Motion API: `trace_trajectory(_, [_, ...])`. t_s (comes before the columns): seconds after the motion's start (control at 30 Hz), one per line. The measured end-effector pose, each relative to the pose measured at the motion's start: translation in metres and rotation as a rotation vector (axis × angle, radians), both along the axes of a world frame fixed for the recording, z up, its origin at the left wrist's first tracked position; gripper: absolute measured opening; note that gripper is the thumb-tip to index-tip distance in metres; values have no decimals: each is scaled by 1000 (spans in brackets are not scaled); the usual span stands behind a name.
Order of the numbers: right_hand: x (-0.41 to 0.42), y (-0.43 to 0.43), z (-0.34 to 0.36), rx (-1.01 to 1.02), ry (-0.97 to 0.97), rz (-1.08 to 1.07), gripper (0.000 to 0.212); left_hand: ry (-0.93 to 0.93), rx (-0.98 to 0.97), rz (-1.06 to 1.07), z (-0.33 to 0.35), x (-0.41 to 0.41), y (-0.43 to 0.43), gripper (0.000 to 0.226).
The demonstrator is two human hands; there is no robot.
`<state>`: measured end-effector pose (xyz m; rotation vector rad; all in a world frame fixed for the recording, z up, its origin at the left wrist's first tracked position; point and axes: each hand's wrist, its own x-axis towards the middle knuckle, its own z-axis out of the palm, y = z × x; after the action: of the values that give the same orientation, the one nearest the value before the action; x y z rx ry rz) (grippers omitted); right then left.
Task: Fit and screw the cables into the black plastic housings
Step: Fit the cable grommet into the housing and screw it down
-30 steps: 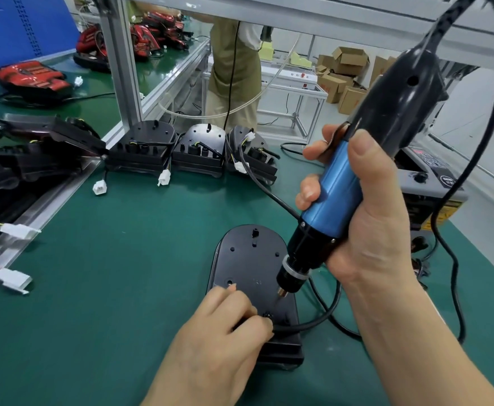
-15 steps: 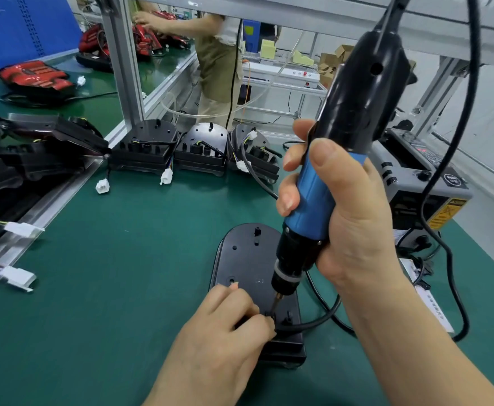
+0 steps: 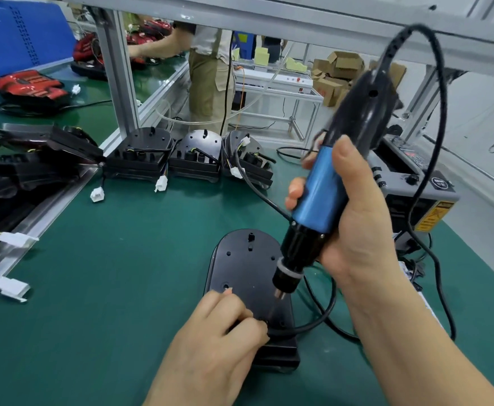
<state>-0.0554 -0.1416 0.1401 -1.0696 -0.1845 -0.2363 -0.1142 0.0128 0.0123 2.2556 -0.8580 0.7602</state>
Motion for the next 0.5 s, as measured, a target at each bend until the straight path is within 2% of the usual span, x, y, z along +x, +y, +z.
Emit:
trace_trajectory(0.1, [-4,-25,5,67,44,-128,48,-27,2,24,1,0,-1,10])
trace_trajectory(0.2, [-12,-64,10,139,81,-308,42,-49,-34,11,1,0,-1,8])
trace_trajectory(0.33, [-24,-130,9,166,222,-534,37,-42,-52,12,2,1,-4,7])
trace_trajectory(0.5, [-37,-188,-24,57,464,-665,38,-19,-64,-4,4,0,-3,5])
